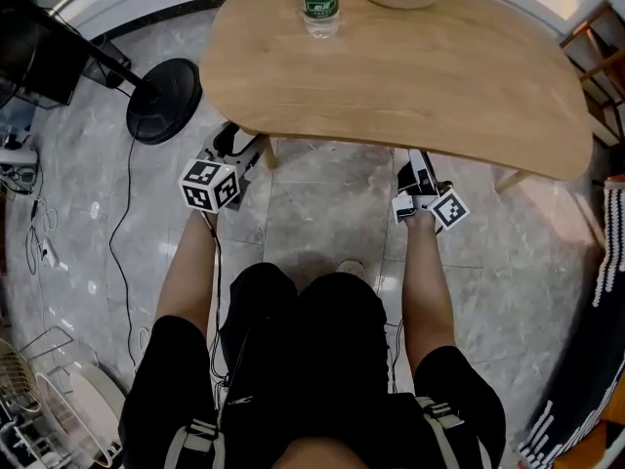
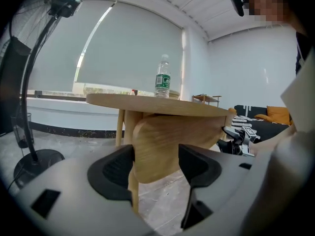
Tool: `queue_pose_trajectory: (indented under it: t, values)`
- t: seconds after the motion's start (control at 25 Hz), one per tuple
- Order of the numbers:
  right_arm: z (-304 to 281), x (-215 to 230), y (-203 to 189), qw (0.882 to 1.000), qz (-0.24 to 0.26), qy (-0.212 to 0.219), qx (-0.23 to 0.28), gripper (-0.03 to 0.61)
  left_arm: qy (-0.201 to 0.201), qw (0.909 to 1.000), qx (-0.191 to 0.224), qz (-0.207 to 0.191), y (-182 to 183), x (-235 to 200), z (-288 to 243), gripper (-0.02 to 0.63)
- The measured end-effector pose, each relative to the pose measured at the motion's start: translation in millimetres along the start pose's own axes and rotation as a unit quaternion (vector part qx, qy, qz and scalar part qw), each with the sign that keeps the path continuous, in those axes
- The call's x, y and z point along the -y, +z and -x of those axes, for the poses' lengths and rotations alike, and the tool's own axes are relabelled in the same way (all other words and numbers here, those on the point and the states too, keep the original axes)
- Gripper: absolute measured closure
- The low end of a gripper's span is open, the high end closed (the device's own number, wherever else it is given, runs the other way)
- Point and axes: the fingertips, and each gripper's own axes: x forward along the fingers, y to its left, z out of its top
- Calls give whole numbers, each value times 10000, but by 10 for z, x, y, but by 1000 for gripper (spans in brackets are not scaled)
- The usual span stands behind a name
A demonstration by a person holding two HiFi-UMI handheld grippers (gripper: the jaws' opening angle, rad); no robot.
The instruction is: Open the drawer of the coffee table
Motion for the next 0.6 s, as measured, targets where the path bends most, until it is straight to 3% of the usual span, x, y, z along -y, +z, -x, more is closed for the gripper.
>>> queue_pose_trajectory:
  t: [0.2, 0.6]
  values:
    - [-12, -8, 5, 9989, -129, 443, -24, 284, -128, 9999, 20, -22, 13, -10, -84, 322]
    - [252, -113, -97, 9975, -245, 645, -166, 319, -177, 9998, -56, 23, -80, 117, 151, 334]
